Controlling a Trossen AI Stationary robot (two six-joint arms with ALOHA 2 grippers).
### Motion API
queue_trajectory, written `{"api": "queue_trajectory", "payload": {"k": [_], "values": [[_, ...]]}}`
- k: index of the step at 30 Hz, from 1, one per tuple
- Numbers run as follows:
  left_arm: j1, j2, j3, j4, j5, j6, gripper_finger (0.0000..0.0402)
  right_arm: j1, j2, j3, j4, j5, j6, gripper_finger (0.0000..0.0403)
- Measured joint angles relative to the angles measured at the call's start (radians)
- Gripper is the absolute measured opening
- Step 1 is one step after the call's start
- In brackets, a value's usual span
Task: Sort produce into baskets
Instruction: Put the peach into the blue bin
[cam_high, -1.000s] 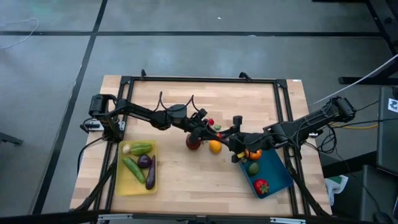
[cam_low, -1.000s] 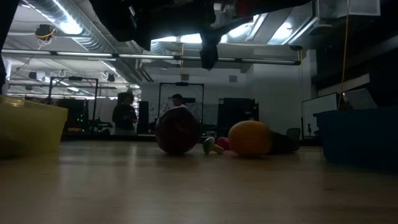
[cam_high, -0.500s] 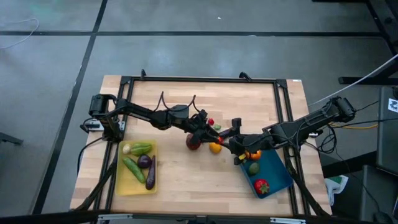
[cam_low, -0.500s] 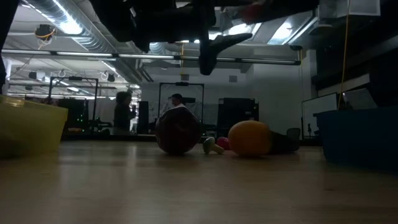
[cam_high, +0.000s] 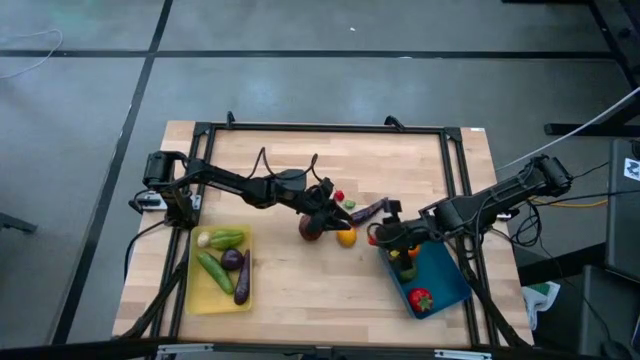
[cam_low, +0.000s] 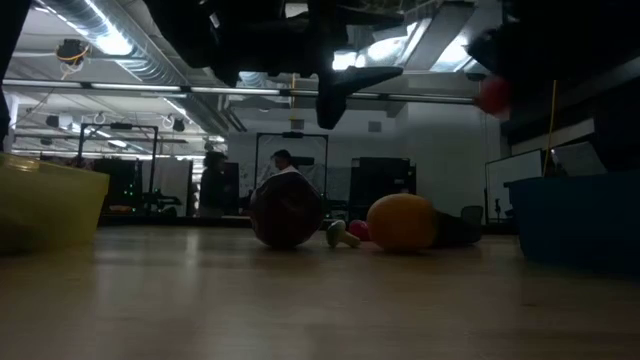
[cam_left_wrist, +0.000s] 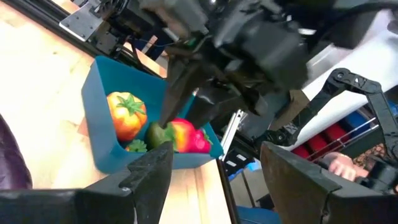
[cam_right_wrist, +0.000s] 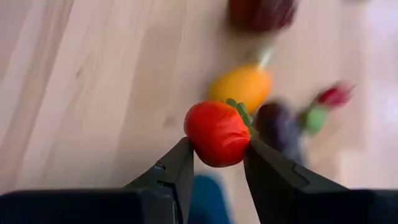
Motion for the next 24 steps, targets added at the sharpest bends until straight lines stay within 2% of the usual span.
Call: {"api": "queue_trajectory", "payload": {"k": [6,9,24], "values": [[0.0,0.0,0.0,0.0,0.001,0.0,0.0235,0.0,0.0,0.0,-0.165,-0.159,0.115,0.0133],[0.0,0.0,0.0,0.0,0.001,0.0,0.0235,0.0,0.0,0.0,-0.202,-0.197,0.145,0.0134],[-0.002,0.0,0.0,0.0,0.003,0.099,0.0235,-0.001,0.0,0.0,-0.203,-0.201,0.149,0.0136]]}}
